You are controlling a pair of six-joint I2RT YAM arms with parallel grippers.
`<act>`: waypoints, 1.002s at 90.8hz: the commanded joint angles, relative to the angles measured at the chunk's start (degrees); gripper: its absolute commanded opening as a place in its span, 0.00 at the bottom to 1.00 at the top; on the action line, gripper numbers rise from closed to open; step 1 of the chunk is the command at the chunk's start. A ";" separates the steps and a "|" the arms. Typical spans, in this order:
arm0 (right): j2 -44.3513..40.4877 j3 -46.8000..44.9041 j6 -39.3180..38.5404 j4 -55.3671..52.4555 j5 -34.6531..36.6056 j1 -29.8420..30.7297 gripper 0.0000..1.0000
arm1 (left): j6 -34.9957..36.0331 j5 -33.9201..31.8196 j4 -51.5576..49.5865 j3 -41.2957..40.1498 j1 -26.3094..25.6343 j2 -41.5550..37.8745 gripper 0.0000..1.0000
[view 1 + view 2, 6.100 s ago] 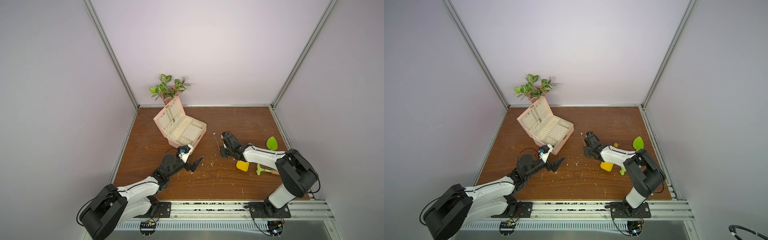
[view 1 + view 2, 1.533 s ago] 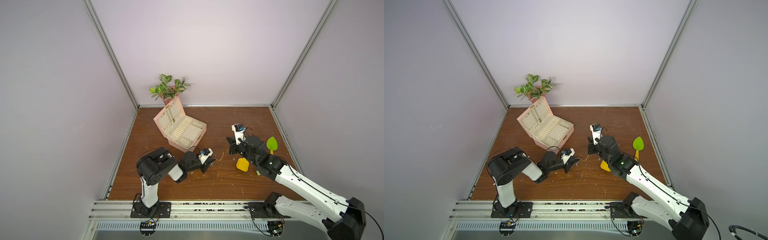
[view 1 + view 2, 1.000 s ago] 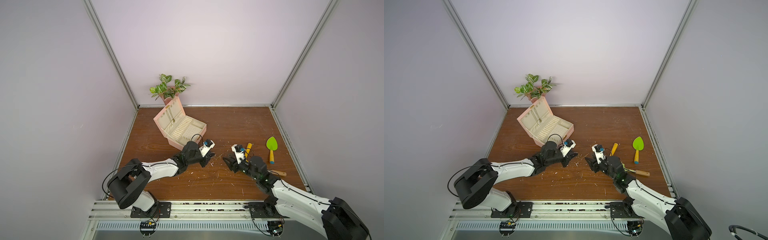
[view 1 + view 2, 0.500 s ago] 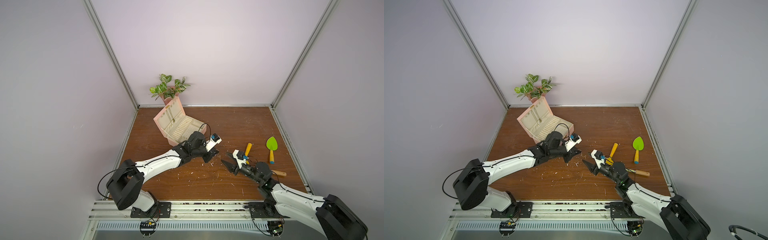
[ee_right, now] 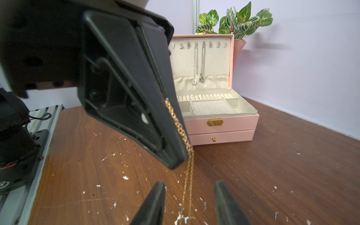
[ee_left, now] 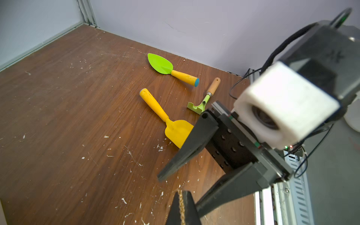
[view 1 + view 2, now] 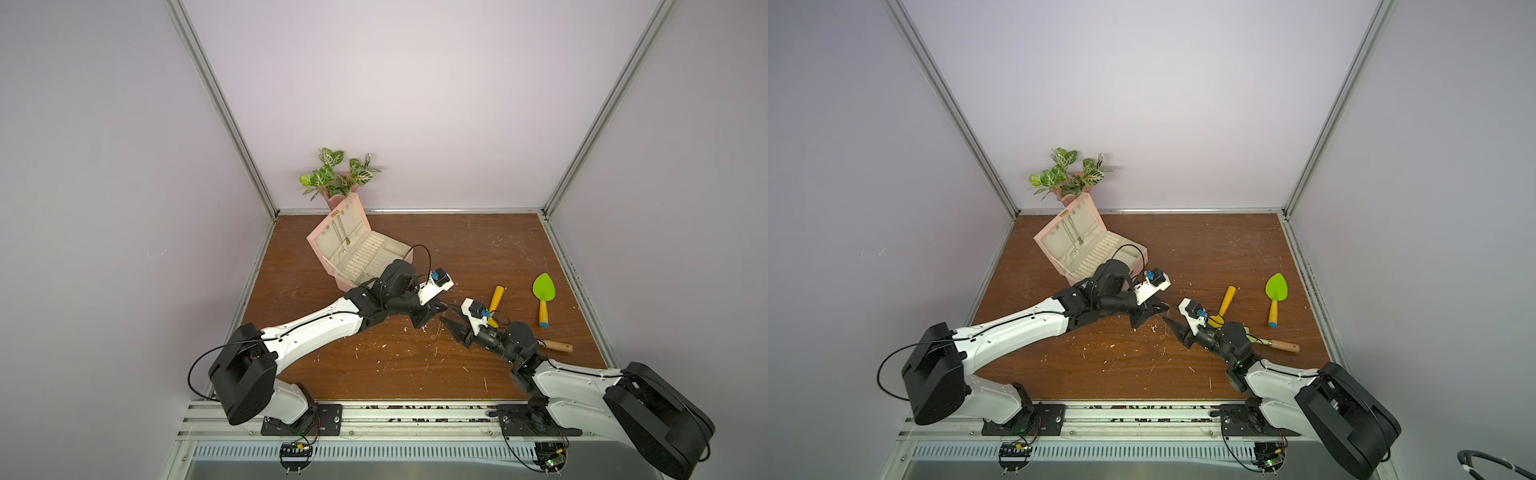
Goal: Put jewelry chain into jewelry box
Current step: Pick up the necklace from the center of the board.
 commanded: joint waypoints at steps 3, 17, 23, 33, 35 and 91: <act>0.71 1.55 0.74 4.65 -0.67 -0.04 0.40 | 0.90 1.53 -1.74 1.73 -0.70 -1.68 0.01; 0.97 1.96 1.61 4.96 0.17 -0.02 0.35 | 0.43 2.93 -1.57 1.44 -0.94 -2.29 0.01; 1.23 2.43 2.15 4.98 -0.42 0.00 0.34 | 0.30 3.28 -1.49 1.29 -0.97 -2.33 0.01; 1.80 2.87 2.82 5.54 -1.00 0.00 0.34 | 0.16 3.60 -1.20 1.29 -1.11 -2.41 0.01; 1.90 2.94 2.91 5.68 -1.00 0.00 0.34 | 0.16 3.60 -1.08 1.26 -1.12 -2.41 0.01; 1.68 3.78 5.20 6.07 1.09 -0.03 0.02 | -1.13 3.53 2.45 -2.21 -1.38 -3.77 0.01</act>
